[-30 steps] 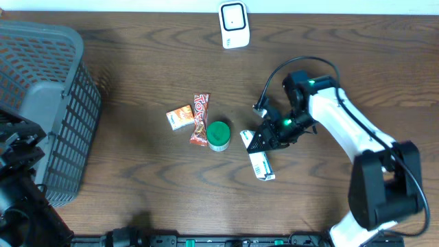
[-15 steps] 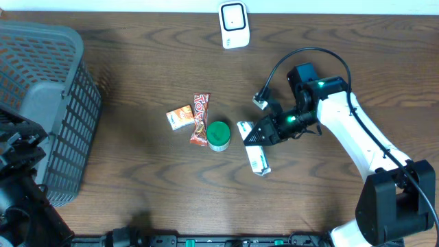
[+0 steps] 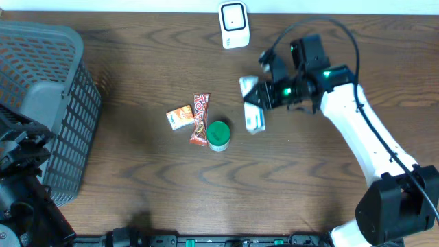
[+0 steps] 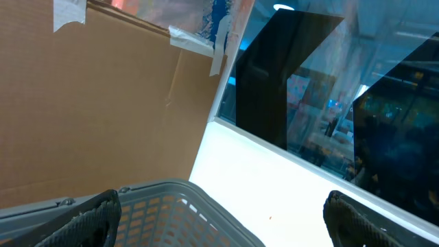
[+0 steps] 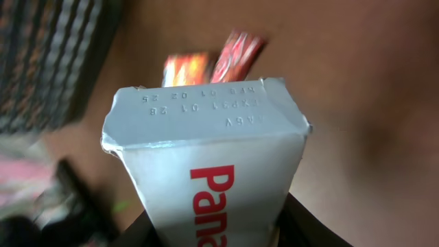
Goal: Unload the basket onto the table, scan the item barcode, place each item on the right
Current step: 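Lift the Panadol box with the right gripper toward the scanner, then hold the Panadol box barcode end over the white scanner, then carry the Panadol box right and drop it at the table's right edge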
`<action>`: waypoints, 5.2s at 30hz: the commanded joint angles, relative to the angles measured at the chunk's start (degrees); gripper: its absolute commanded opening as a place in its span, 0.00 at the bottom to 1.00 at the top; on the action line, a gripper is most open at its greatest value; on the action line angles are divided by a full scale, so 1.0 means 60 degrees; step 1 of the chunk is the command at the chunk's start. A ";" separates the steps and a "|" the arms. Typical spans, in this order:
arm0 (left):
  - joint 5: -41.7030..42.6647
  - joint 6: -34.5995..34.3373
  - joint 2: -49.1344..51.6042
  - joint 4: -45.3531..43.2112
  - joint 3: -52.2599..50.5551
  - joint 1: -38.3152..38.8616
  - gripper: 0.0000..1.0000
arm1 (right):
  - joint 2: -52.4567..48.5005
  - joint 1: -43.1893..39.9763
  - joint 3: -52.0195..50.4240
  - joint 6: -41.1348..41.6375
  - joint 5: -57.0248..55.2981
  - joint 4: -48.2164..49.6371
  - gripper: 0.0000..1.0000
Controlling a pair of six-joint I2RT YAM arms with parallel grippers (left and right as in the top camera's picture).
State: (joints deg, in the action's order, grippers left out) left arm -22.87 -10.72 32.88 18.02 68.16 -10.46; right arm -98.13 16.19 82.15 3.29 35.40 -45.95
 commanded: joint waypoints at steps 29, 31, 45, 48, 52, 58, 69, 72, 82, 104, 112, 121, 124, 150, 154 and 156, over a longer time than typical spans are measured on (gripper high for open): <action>-0.0127 -0.0087 -0.0044 -0.0007 -0.0040 -0.0040 0.95 | -0.6543 0.0568 0.9307 -0.1348 -0.7118 0.1942 0.26; -0.0127 -0.0087 -0.0044 -0.0007 -0.0040 -0.0040 0.95 | -0.6685 0.0805 0.9307 -0.2040 -0.7854 0.2623 0.27; -0.0127 -0.0087 -0.0040 0.1552 -0.0040 -0.0040 0.95 | -0.8907 0.2142 0.9307 -0.8207 -1.2287 0.7471 0.25; -0.0127 -0.0087 -0.0040 0.2539 -0.0040 -0.0040 0.95 | -0.9300 0.2211 0.9307 -0.8972 -1.2502 0.8011 0.25; -0.0127 -0.0087 -0.0040 0.4896 -0.0040 -0.0040 0.95 | -0.9872 0.2259 0.9307 -1.0185 -1.2754 0.8823 0.27; -0.0127 -0.0087 -0.0040 0.8153 -0.0040 -0.0040 0.95 | -1.0069 0.2346 0.9307 -1.0812 -1.2688 0.8848 0.26; -0.0127 -0.0084 -0.0040 1.1621 -0.0040 -0.0040 0.95 | -1.0069 0.2612 0.9300 -1.0488 -1.2440 0.8357 0.26; -0.0127 -0.0084 -0.0040 1.1621 -0.0040 -0.0040 0.95 | -1.0069 0.2688 0.9300 -1.0495 -1.2367 0.8349 0.26; -0.0127 -0.0084 -0.0040 1.1621 -0.0040 -0.0040 0.95 | -0.8972 0.2903 0.9300 -1.0094 -1.3285 0.7369 0.22; -0.0127 -0.0084 -0.0040 1.1621 -0.0040 -0.0040 0.95 | -0.6098 0.1155 0.9231 0.1271 -1.2834 -0.6859 0.20; -0.0127 -0.0084 -0.0040 1.1621 -0.0040 -0.0040 0.95 | -0.6098 -0.1781 0.8287 0.1661 -1.1092 -0.7701 0.17; -0.0127 -0.0084 -0.0040 1.1621 -0.0040 -0.0040 0.95 | -0.6098 -0.4717 0.6011 0.1665 -1.1063 -0.5974 0.22; -0.0127 -0.0084 -0.0040 1.1621 -0.0040 -0.0040 0.95 | -0.6098 -0.5741 0.5034 0.1807 -1.1060 -0.5322 0.22; -0.0127 -0.0084 -0.0040 1.1621 -0.0040 -0.0040 0.95 | -0.3730 -0.6699 0.5282 0.1810 -0.6164 -0.5133 0.99; -0.0127 -0.0084 -0.0040 1.1621 -0.0040 -0.0040 0.95 | -0.3439 -0.5195 0.5282 0.1807 -0.5523 -0.5151 0.99; -0.0127 -0.0084 -0.0040 1.1621 -0.0040 -0.0040 0.95 | -0.3432 -0.4189 0.5282 0.1814 -0.5370 -0.5242 0.99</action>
State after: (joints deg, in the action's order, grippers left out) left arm -22.87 -10.72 32.84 87.61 67.83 -10.46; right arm -118.91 -15.99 113.69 13.45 -2.74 -76.71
